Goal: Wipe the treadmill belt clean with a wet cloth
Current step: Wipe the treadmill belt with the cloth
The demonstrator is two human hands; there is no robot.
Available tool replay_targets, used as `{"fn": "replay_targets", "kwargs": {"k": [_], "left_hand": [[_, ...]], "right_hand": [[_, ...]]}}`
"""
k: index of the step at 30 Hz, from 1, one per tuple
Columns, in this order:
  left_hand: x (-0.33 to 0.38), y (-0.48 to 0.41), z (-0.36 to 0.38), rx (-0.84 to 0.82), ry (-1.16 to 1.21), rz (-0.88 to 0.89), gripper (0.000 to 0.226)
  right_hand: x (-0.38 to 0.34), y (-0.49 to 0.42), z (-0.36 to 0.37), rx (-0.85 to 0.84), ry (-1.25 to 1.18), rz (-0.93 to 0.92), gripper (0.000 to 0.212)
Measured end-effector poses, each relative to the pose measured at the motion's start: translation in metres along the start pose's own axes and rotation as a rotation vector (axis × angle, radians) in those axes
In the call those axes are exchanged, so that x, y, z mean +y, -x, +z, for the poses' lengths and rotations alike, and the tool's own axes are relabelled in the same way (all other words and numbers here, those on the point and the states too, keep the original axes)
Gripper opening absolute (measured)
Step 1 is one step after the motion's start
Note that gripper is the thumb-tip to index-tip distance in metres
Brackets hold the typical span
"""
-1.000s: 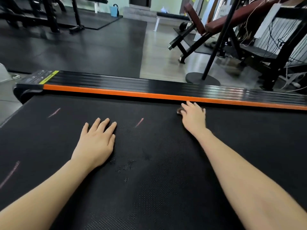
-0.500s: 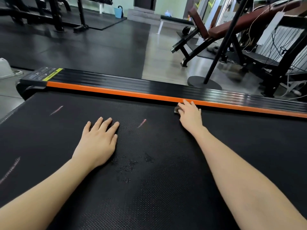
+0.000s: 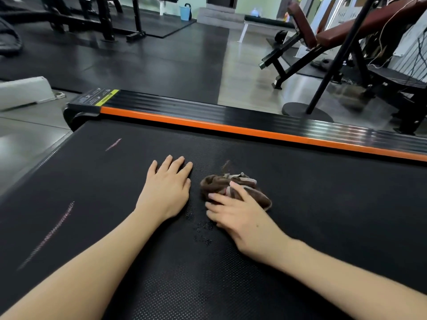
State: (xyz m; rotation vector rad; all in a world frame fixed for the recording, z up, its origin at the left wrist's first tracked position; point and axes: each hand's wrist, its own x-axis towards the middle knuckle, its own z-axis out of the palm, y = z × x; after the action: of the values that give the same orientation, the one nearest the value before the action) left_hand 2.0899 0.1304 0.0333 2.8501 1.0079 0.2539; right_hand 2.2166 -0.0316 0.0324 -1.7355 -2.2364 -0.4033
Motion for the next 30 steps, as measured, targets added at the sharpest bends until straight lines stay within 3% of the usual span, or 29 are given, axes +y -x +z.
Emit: {"fn": "replay_targets", "kwargs": {"k": [2, 4, 7, 9, 14, 17, 20, 24, 26, 30], "left_hand": [[0.000, 0.000, 0.000, 0.012, 0.008, -0.003, 0.049], [0.000, 0.000, 0.000, 0.017, 0.006, -0.004, 0.049], [0.000, 0.001, -0.001, 0.008, 0.010, -0.002, 0.049], [-0.001, 0.001, -0.001, 0.006, 0.005, -0.004, 0.049], [0.000, 0.000, 0.000, 0.004, 0.001, -0.005, 0.049], [-0.001, 0.001, 0.001, 0.002, -0.008, -0.004, 0.049], [-0.001, 0.000, 0.002, -0.001, -0.003, 0.000, 0.048], [-0.001, 0.000, 0.001, -0.001, -0.004, 0.003, 0.049], [-0.001, 0.001, 0.002, 0.008, -0.015, 0.001, 0.049], [-0.001, 0.001, 0.001, 0.020, -0.018, 0.003, 0.048]], "right_hand": [[0.009, -0.007, -0.006, -0.006, -0.048, 0.027, 0.035], [0.028, -0.021, -0.010, 0.001, -0.074, 0.190, 0.039], [0.050, -0.030, -0.009, -0.062, -0.125, 0.453, 0.063], [0.053, -0.028, -0.004, -0.067, -0.105, 0.516, 0.069], [0.049, -0.035, 0.011, 0.066, 0.024, 0.443, 0.053], [0.066, -0.051, 0.016, 0.089, 0.017, 0.554, 0.040], [0.084, -0.069, 0.021, 0.009, 0.032, 0.708, 0.038], [0.082, -0.071, 0.020, -0.012, -0.002, 0.729, 0.054], [0.076, -0.073, 0.020, -0.057, 0.098, 0.702, 0.064], [0.064, -0.083, 0.026, -0.061, 0.232, 0.511, 0.075]]}}
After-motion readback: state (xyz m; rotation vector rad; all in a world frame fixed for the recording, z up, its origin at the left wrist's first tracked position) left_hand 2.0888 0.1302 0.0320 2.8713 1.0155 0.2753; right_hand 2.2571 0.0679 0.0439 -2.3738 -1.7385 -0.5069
